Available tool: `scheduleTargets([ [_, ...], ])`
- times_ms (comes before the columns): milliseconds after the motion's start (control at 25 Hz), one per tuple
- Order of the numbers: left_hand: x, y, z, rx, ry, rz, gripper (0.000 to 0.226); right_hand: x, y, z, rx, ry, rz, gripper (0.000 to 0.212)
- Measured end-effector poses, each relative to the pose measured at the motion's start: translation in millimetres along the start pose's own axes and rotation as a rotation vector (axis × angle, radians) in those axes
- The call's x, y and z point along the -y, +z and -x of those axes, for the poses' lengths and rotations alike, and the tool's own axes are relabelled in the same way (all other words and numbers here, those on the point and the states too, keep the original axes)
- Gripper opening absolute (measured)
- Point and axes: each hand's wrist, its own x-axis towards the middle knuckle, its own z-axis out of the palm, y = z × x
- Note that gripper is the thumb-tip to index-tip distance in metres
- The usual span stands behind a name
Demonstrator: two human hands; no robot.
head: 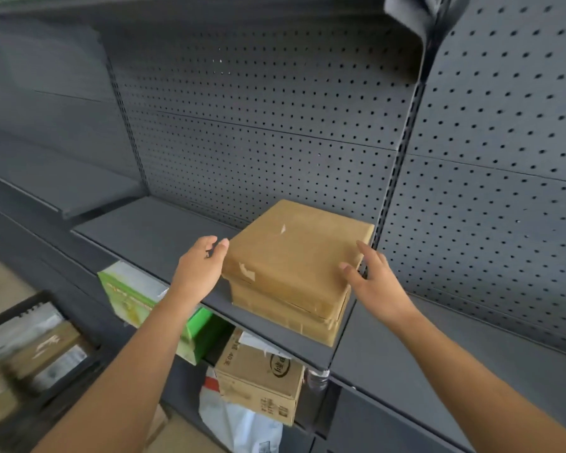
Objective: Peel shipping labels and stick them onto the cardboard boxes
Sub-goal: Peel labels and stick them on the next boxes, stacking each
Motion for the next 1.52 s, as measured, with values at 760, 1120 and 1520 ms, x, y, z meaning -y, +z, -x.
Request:
scheduleTargets([
  [760, -48.7, 60.3, 37.5, 0.202, -0.04, 0.343, 0.034, -31.2, -41.0, 26.3, -0.166, 0.352, -0.645, 0.032],
  [1120, -109.2, 164.2, 114.8, 0.463, 0.117, 0.339, 0.039, -107.8, -160.6, 103.7, -0.343, 0.408, -0.603, 0.027],
  [1520, -102.1, 247.9, 151.5, 0.62, 0.136, 0.171, 0.068, -201.0, -171.4, 142.0, -0.376, 0.518, -0.658, 0.033],
])
